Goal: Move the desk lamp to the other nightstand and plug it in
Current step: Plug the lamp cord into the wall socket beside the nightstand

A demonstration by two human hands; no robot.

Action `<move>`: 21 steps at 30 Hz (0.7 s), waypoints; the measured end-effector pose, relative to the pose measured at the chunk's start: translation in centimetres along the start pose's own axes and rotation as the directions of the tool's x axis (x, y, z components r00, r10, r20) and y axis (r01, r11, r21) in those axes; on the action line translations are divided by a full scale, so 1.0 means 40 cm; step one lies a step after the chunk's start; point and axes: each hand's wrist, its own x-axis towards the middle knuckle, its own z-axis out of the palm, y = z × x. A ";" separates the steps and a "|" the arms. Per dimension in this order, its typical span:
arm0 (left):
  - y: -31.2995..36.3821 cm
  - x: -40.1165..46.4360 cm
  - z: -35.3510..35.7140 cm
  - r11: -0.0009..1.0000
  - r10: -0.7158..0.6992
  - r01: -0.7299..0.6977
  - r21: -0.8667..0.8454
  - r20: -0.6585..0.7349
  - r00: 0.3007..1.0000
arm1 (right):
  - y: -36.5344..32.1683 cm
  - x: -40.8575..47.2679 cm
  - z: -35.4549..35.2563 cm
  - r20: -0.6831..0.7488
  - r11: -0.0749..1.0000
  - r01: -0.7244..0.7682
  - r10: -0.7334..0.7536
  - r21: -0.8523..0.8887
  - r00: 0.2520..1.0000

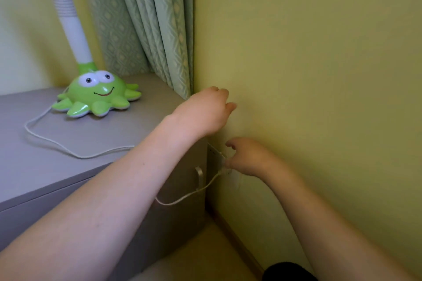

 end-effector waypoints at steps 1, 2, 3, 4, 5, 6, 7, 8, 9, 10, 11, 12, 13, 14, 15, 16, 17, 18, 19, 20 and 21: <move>-0.018 0.001 -0.019 1.000 -0.017 0.017 0.003 -0.009 1.000 | -0.019 0.004 -0.016 -0.058 1.000 0.011 -0.011 0.000 0.998; -0.031 0.003 -0.028 1.000 -0.031 0.031 0.004 -0.012 0.999 | -0.030 0.008 -0.027 -0.114 1.000 0.012 -0.011 0.007 0.993; -0.051 0.001 -0.046 0.999 -0.044 0.044 0.009 -0.027 0.999 | -0.051 0.012 -0.038 -0.173 1.000 0.026 -0.024 0.009 0.985; -0.069 -0.002 -0.060 0.998 -0.053 0.054 0.016 -0.041 0.998 | -0.068 0.018 -0.045 -0.219 0.999 0.037 -0.034 0.012 0.975; -0.085 -0.004 -0.074 0.997 -0.066 0.068 0.025 -0.057 0.996 | -0.083 0.025 -0.052 -0.253 0.999 0.053 -0.047 0.014 0.966; -0.102 -0.008 -0.087 0.996 -0.079 0.082 0.038 -0.078 0.994 | -0.099 0.031 -0.056 -0.277 0.998 0.067 -0.060 0.018 0.959; -0.122 -0.016 -0.103 0.993 -0.094 0.100 0.056 -0.096 0.991 | -0.118 0.040 -0.057 -0.293 0.996 0.089 -0.079 0.020 0.953; -0.139 -0.024 -0.114 0.991 -0.111 0.119 0.069 -0.111 0.988 | -0.133 0.046 -0.058 -0.301 0.994 0.104 -0.093 0.022 0.949; -0.161 -0.034 -0.129 0.986 -0.135 0.146 0.083 -0.122 0.983 | -0.154 0.054 -0.056 -0.302 0.991 0.129 -0.116 0.022 0.946; -0.181 -0.044 -0.138 0.981 -0.155 0.168 0.094 -0.128 0.980 | -0.170 0.060 -0.053 -0.296 0.989 0.147 -0.133 0.024 0.946; -0.205 -0.056 -0.150 0.976 -0.177 0.192 0.103 -0.134 0.975 | -0.192 0.067 -0.048 -0.289 0.985 0.170 -0.155 0.028 0.945; -0.227 -0.068 -0.159 0.971 -0.196 0.211 0.111 -0.132 0.972 | -0.211 0.072 -0.044 -0.284 0.981 0.190 -0.172 0.037 0.943; -0.249 -0.081 -0.170 0.966 -0.219 0.234 0.113 -0.130 0.967 | -0.231 0.079 -0.039 -0.280 0.975 0.217 -0.197 0.040 0.940; -0.270 -0.094 -0.179 0.959 -0.242 0.257 0.118 -0.131 0.961 | -0.250 0.084 -0.036 -0.271 0.970 0.240 -0.219 0.046 0.937; -0.288 -0.108 -0.185 0.952 -0.264 0.280 0.127 -0.131 0.956 | -0.266 0.089 -0.030 -0.264 0.963 0.266 -0.246 0.044 0.933; -0.317 -0.131 -0.198 0.941 -0.288 0.308 0.143 -0.141 0.947 | -0.297 0.098 -0.021 -0.256 0.953 0.302 -0.284 0.029 0.924; -0.332 -0.144 -0.202 0.934 -0.302 0.322 0.152 -0.140 0.943 | -0.313 0.105 -0.018 -0.256 0.947 0.320 -0.307 0.011 0.917; -0.347 -0.155 -0.203 0.929 -0.315 0.335 0.158 -0.139 0.939 | -0.327 0.109 -0.018 -0.257 0.942 0.336 -0.327 -0.010 0.909; -0.373 -0.176 -0.211 0.917 -0.341 0.361 0.170 -0.137 0.930 | -0.358 0.119 -0.011 -0.260 0.929 0.370 -0.362 -0.022 0.895; -0.391 -0.191 -0.212 0.906 -0.368 0.387 0.173 -0.130 0.921 | -0.378 0.126 -0.007 -0.259 0.919 0.394 -0.387 -0.028 0.885; -0.409 -0.203 -0.211 0.891 -0.405 0.421 0.170 -0.122 0.906 | -0.396 0.134 -0.004 -0.259 0.907 0.419 -0.412 -0.033 0.874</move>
